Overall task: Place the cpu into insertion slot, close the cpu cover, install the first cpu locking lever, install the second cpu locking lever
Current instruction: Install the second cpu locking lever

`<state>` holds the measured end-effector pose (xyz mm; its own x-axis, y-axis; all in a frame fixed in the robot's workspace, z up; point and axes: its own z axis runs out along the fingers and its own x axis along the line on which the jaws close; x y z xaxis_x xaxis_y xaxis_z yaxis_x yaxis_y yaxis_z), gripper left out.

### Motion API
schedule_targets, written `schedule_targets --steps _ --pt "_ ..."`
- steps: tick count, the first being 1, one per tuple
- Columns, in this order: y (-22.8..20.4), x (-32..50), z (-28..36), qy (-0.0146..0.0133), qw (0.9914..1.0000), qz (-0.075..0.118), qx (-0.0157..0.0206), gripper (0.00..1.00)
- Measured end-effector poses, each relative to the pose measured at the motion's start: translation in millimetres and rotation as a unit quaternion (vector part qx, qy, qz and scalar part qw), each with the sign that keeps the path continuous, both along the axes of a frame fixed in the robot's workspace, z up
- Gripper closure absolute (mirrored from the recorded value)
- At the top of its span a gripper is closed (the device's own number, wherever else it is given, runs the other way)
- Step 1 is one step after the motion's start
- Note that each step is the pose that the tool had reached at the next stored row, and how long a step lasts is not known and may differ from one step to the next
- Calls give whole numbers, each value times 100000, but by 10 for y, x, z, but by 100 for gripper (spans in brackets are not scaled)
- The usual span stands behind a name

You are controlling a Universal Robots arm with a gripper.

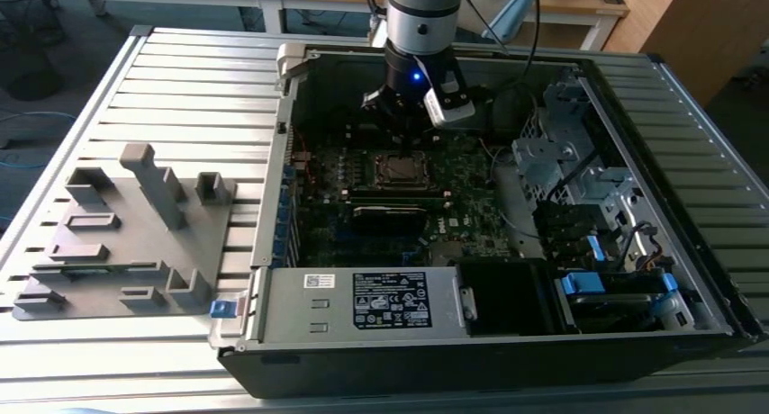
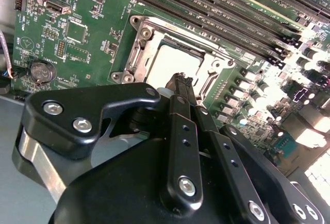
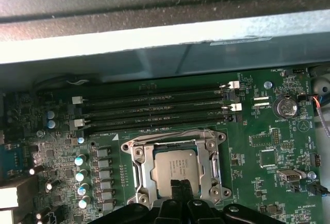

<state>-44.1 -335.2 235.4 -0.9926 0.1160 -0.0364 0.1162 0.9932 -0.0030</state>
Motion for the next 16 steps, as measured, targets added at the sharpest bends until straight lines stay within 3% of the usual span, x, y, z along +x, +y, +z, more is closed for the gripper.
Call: schedule_targets --steps 16 --pt "-25 1 7 -1 100000 7 1 89"
